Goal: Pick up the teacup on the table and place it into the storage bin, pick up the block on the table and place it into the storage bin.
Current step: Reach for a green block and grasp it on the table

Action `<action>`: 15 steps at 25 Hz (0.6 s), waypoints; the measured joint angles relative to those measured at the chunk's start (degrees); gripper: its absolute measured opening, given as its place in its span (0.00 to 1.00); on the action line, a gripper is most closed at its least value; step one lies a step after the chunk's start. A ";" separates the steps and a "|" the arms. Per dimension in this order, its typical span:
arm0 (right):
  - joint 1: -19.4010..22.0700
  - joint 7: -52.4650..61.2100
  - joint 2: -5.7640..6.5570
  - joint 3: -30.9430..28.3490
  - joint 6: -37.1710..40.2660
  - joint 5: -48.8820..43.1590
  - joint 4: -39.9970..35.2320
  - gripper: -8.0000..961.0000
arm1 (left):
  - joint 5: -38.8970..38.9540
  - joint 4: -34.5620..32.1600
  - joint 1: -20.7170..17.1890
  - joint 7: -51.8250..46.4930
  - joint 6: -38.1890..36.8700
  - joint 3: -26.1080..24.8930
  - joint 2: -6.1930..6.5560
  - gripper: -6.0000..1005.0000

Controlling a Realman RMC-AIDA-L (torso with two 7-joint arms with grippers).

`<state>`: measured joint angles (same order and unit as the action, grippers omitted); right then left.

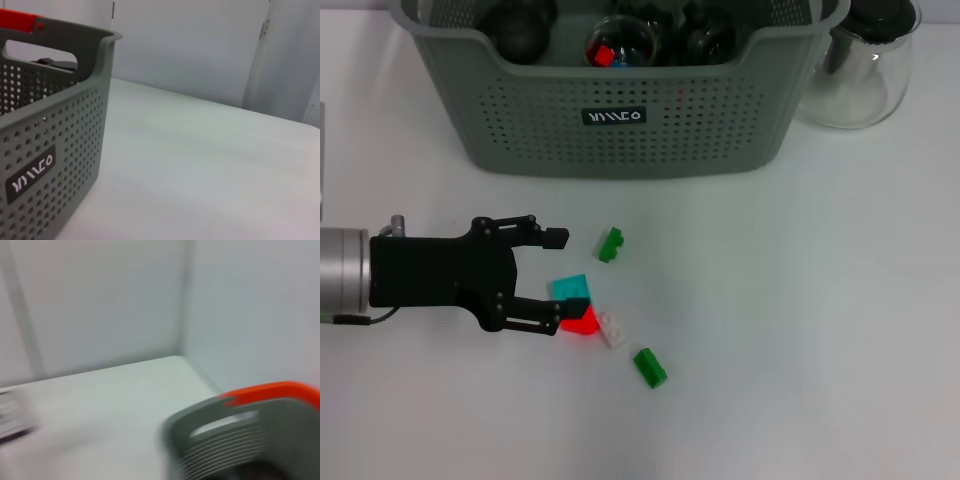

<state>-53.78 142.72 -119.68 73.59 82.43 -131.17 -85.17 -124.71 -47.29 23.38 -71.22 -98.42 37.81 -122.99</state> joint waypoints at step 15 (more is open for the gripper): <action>6.62 -23.16 -0.60 6.05 18.30 7.56 20.73 0.87 | 0.00 0.00 -0.71 -0.15 0.37 -0.11 -0.14 0.88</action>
<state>-47.16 119.55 -120.28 79.64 100.73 -123.61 -64.44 -124.71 -47.29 22.68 -71.37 -98.05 37.70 -123.13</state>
